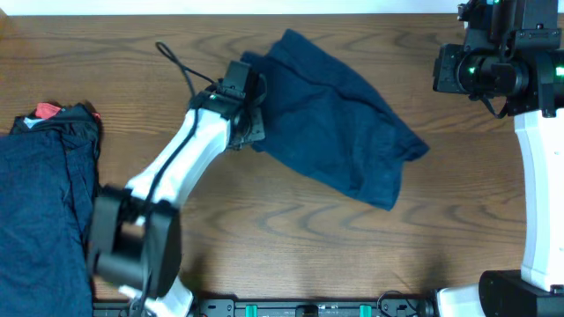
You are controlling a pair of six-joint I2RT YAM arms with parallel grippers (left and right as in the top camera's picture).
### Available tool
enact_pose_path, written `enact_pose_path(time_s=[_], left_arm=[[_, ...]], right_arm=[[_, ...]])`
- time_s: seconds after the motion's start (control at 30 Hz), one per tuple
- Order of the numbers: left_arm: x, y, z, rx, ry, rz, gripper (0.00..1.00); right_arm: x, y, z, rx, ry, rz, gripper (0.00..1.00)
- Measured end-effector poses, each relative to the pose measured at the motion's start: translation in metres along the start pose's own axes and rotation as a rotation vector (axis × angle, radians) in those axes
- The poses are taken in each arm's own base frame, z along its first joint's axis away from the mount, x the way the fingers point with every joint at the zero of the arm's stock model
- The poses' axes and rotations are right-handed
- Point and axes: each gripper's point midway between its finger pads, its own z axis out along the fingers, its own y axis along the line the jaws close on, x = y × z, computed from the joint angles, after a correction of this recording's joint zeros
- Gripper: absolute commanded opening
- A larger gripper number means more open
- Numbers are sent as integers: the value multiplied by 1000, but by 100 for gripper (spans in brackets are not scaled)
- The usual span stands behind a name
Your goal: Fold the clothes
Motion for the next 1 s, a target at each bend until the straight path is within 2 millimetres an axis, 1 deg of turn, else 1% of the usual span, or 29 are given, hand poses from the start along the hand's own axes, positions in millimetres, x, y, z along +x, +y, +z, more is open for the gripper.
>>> enact_pose_path(time_s=[0.1,0.17,0.23,0.3,0.4,0.47,0.53,0.7,0.83,0.87,0.9,0.93,0.97,1.0], left_arm=[[15,12,-17,-38,-14,-6,6],[31,19,-20,-59,-8,-18,6],[52,27,-19,-83,13,-27,6],[78,31,-16,-103,44,-29,6],[117,34,-12,-124,87,-21,6],[140,31,-12,-128,102,-7,6],[161,24,-15,-124,109,16,6],[204,-2,-32,-94,117,56,6],[231,-16,-38,-81,121,58,6],[238,-17,-39,-84,122,57,6],[243,-18,-40,-90,121,57,6],[246,-18,-41,-93,118,52,17],[247,-17,-41,-96,113,46,37],[248,-16,-41,-103,111,36,51]], right_arm=[[0,0,0,0,0,0,8],[0,0,0,0,1,0,9],[0,0,0,0,2,0,8],[1,0,0,1,4,0,7],[3,-1,1,2,13,1,6],[5,-1,0,4,21,2,7],[7,-1,1,5,28,3,7],[11,-2,1,6,47,4,6],[15,-2,1,7,63,6,6],[16,-2,0,7,65,7,9],[16,-2,0,7,68,6,29],[17,-2,0,8,69,11,37],[17,-2,0,7,70,6,45],[17,-1,0,6,71,5,50]])
